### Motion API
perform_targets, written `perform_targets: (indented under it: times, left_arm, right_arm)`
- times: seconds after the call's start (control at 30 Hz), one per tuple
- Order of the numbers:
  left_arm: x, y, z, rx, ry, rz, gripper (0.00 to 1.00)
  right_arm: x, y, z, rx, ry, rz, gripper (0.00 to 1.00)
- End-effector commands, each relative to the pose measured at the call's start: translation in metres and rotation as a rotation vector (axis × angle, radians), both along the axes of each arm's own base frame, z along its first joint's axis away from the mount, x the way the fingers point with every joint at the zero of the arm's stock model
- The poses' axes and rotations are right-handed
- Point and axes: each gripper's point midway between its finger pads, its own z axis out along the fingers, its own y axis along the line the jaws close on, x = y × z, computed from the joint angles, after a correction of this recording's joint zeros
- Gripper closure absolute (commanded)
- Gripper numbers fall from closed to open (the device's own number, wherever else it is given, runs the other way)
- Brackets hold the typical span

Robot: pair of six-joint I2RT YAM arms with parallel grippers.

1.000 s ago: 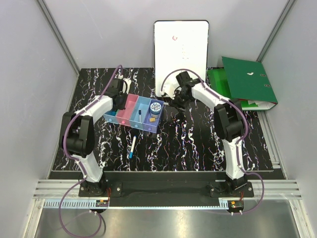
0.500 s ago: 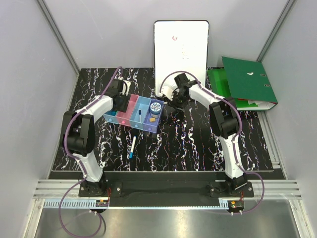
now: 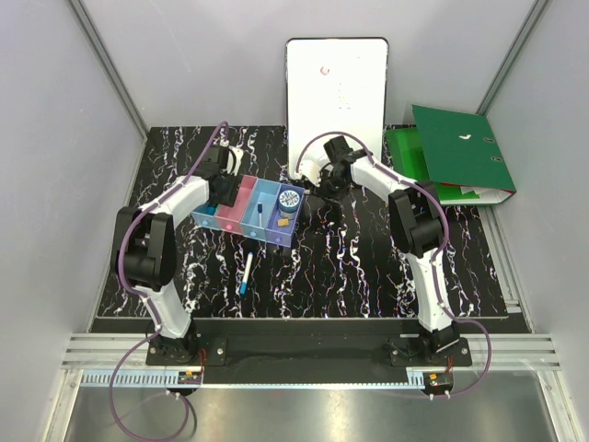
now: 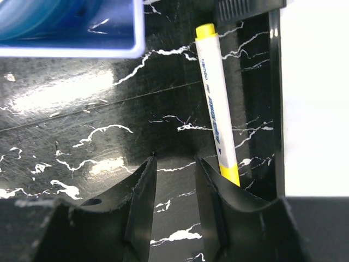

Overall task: Sort the stationery into containers
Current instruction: Pick up the drawer from the corner of the board.

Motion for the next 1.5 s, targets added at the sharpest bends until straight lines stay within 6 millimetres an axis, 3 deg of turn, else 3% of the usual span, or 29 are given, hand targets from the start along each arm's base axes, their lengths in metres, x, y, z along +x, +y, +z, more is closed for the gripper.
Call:
perform_targets:
  times: [0.0,0.2,0.43,0.8,1.47]
  left_arm:
    - [0.014,0.002,0.034,0.0,-0.092,-0.004,0.43]
    - [0.018,-0.002,0.035,-0.017,-0.098,-0.004,0.43]
    - [0.016,-0.003,0.033,-0.02,-0.092,-0.008,0.44]
    - [0.013,-0.004,0.024,-0.027,-0.073,-0.013,0.45]
    - [0.017,-0.004,0.019,-0.023,-0.067,-0.015,0.47]
  right_arm:
    - [-0.003,0.012,0.039,0.069,-0.064,0.06,0.58]
    - [-0.015,0.013,0.052,0.06,-0.1,0.13,0.54]
    - [-0.004,0.014,0.061,0.032,-0.184,0.211,0.49]
    - [0.024,0.019,0.042,-0.006,-0.241,0.238,0.44]
    - [0.033,0.024,-0.001,-0.02,-0.196,0.228,0.44]
